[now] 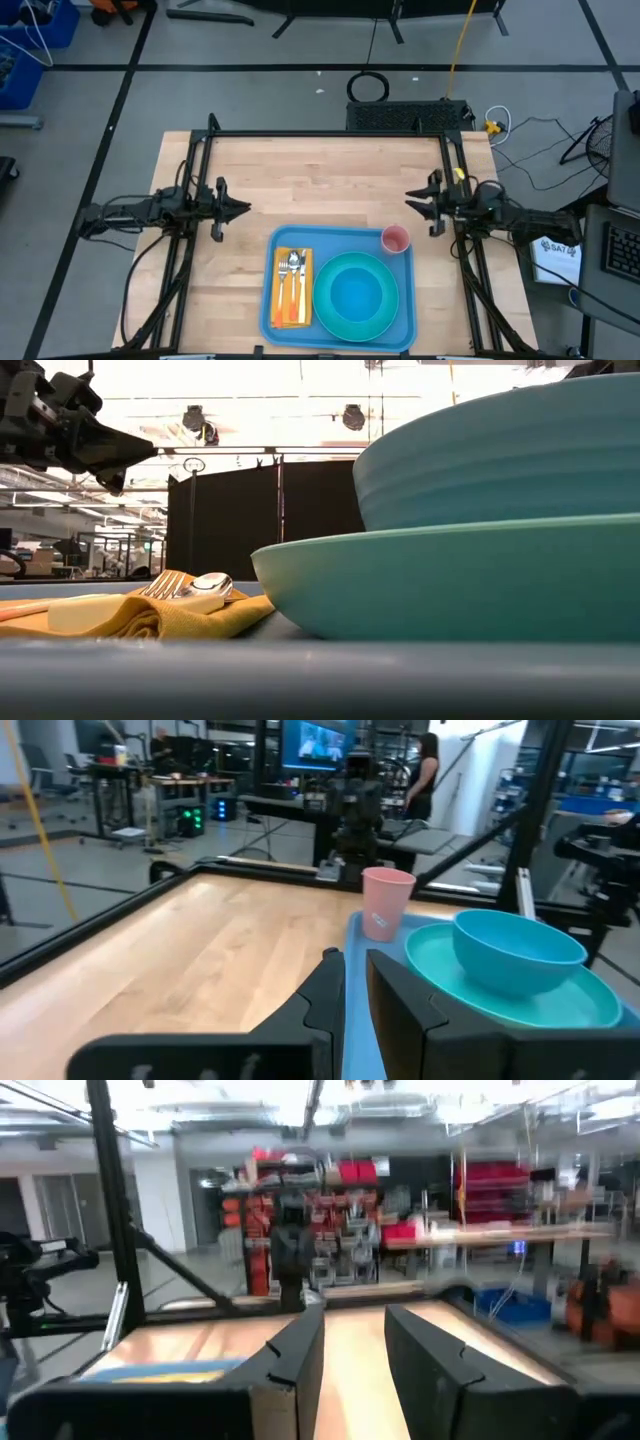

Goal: Set up tray
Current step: Return to Home Position

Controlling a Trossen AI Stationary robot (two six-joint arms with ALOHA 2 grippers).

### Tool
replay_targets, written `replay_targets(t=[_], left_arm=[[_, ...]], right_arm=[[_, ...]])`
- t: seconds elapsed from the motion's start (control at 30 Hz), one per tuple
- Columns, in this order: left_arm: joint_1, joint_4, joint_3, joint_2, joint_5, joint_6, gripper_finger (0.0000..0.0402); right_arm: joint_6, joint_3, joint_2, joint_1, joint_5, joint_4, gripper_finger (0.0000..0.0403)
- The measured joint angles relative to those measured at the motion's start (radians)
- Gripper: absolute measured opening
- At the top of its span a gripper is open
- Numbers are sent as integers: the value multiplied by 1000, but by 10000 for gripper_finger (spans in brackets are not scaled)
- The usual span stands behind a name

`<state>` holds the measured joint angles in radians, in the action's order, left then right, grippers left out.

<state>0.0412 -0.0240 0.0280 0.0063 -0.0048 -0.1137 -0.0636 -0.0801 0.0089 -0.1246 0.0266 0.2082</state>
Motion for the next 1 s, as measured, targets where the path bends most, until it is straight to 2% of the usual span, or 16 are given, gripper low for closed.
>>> replay_targets(t=[0.17,0.37,0.57,1.0], left_arm=[[34,0,-1,0,43,-1,47],[50,0,-2,2,39,3,47],[49,1,-2,8,-26,-18,47],[49,34,-5,8,-6,-23,47]], right_arm=[[-46,59,3,-13,6,36,100],[-48,61,3,-13,160,27,100],[-56,62,2,-13,158,-12,100],[-52,63,2,-12,185,-18,100]])
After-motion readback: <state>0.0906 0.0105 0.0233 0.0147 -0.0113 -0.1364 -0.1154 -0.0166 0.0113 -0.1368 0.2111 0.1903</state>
